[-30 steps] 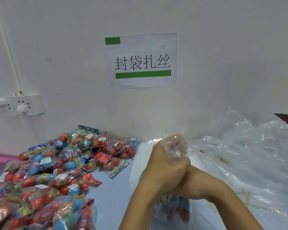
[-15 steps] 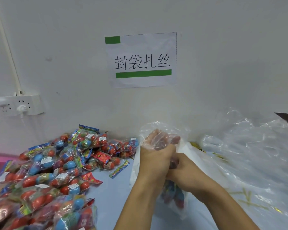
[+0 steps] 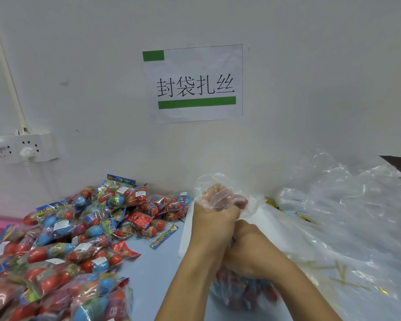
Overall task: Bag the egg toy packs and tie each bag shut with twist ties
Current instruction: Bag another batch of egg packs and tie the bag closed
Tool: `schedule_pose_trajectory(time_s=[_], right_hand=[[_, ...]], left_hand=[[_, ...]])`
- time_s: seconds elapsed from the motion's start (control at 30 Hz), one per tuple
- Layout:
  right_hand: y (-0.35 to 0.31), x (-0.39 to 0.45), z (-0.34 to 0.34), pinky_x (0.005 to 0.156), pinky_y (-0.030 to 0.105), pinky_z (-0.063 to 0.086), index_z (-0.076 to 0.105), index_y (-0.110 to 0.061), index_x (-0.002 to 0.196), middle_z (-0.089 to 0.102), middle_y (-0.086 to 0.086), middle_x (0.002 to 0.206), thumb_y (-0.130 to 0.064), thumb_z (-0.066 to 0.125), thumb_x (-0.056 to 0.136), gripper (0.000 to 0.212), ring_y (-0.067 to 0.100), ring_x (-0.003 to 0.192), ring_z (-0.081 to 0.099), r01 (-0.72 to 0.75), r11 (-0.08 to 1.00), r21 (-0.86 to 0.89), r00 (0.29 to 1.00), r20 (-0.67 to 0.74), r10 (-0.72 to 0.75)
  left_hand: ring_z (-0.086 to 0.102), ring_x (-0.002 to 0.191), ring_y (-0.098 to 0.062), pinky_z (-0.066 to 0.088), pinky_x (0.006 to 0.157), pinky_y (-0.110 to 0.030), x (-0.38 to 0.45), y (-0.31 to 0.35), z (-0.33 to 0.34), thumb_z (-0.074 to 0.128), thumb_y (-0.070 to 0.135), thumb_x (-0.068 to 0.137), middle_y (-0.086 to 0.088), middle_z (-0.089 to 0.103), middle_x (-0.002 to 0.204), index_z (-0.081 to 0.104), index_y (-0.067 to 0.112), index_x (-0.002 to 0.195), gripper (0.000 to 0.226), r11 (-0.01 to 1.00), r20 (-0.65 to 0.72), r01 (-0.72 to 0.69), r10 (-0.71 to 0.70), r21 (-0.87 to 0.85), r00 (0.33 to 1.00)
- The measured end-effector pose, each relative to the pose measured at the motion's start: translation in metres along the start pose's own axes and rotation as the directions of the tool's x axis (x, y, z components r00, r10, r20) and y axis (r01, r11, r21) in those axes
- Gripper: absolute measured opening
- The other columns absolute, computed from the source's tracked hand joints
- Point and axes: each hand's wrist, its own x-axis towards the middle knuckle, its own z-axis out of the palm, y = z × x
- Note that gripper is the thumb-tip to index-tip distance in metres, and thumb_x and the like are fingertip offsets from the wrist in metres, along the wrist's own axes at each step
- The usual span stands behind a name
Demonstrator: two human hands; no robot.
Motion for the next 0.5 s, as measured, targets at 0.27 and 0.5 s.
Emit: schedule_pose_trajectory(time_s=[0.27,0.5], right_hand=[[0.006,0.016,0.004,0.053,0.025,0.039,0.050,-0.028,0.076,0.059,-0.011,0.078,-0.034,0.051,0.081,0.007,0.011,0.067,0.057,-0.144,0.990,0.004,0.972,-0.188,0.142],[0.029,0.016,-0.021,0.051,0.030,0.040,0.070,-0.002,0.075,0.071,0.020,0.075,-0.005,0.056,0.085,0.018,0.019,0.057,0.055,-0.042,0.854,0.518,0.911,-0.332,0.246]], left_hand=[[0.068,0.074,-0.005,0.048,0.066,-0.015,-0.001,-0.003,0.005,0.055,-0.019,0.078,0.003,0.069,0.070,0.061,0.023,0.063,0.045,0.993,0.134,-0.115,0.111,0.022,0.985],[0.063,0.107,0.003,0.047,0.093,-0.015,-0.002,-0.001,-0.004,0.079,0.024,0.068,0.013,0.069,0.113,0.063,0.026,0.112,0.048,0.982,0.338,-0.124,0.069,0.145,0.939]])
